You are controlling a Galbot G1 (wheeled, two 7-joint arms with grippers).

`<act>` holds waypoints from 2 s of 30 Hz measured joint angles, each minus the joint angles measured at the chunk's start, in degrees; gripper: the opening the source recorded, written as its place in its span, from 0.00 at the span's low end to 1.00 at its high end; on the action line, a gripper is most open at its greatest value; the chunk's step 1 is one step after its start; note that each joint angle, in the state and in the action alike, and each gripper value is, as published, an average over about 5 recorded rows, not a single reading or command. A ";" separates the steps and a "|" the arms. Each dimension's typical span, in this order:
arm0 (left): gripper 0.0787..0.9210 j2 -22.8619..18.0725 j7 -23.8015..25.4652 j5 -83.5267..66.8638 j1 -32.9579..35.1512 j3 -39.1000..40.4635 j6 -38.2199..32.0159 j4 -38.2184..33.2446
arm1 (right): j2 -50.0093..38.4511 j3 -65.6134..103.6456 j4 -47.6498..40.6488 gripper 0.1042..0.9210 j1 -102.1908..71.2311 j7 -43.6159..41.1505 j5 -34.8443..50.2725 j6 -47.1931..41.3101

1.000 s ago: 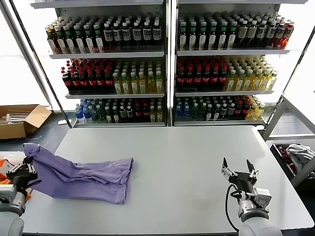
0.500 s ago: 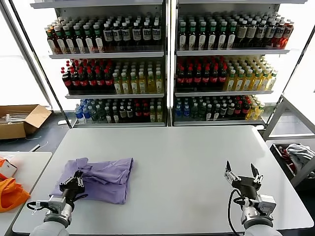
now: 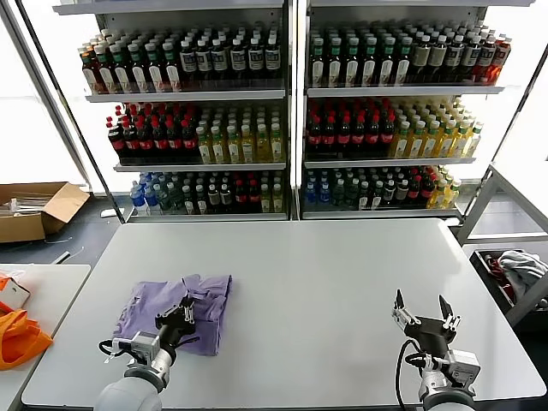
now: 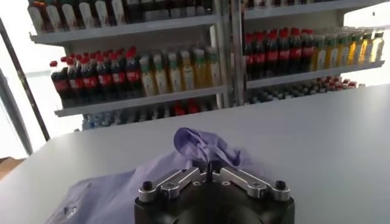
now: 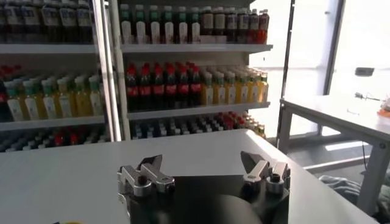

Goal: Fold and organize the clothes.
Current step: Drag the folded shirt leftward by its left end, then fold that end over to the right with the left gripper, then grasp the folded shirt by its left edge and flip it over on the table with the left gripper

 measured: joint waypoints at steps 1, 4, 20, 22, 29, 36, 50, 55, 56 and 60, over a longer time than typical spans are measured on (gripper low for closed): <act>0.03 -0.14 -0.06 -0.16 -0.19 0.58 0.16 -0.08 | 0.19 -0.05 -0.11 0.88 -0.02 0.00 -0.11 0.05; 0.03 -0.59 -0.17 -0.39 -0.65 2.00 0.51 -0.07 | 0.67 -0.27 -0.43 0.88 -0.15 0.00 -0.43 0.23; 0.49 -3.81 -3.16 -9.63 -2.22 7.23 0.17 1.05 | 0.96 -0.96 -2.08 0.88 -0.17 0.15 -1.08 1.07; 0.55 -4.26 -3.71 -12.72 -1.79 7.60 0.54 -0.10 | 0.79 -1.10 -2.35 0.88 0.07 0.24 -0.98 1.08; 0.79 -4.85 -5.82 -23.79 -0.46 7.00 1.87 -5.88 | 0.08 -2.00 -3.43 0.88 1.23 0.44 -0.63 1.14; 0.88 -2.77 -6.40 -25.10 -0.14 2.24 1.00 -8.40 | -0.89 -2.98 -3.81 0.88 2.22 0.33 -0.11 1.35; 0.88 1.22 -2.14 -8.65 1.65 -8.98 -3.53 0.81 | -3.09 -4.40 -3.37 0.88 3.80 -0.28 0.43 0.47; 0.88 2.29 -0.99 -6.72 1.14 -10.37 -4.04 3.97 | -3.71 -4.52 -3.89 0.88 4.42 -0.31 0.87 0.17; 0.88 2.44 -0.80 -6.62 0.99 -10.54 -4.04 4.51 | -3.75 -4.58 -4.03 0.88 4.55 -0.31 0.93 0.15; 0.88 2.78 0.10 -6.63 0.39 -10.92 -3.93 6.64 | -3.90 -4.78 -4.60 0.88 4.93 -0.32 1.12 0.09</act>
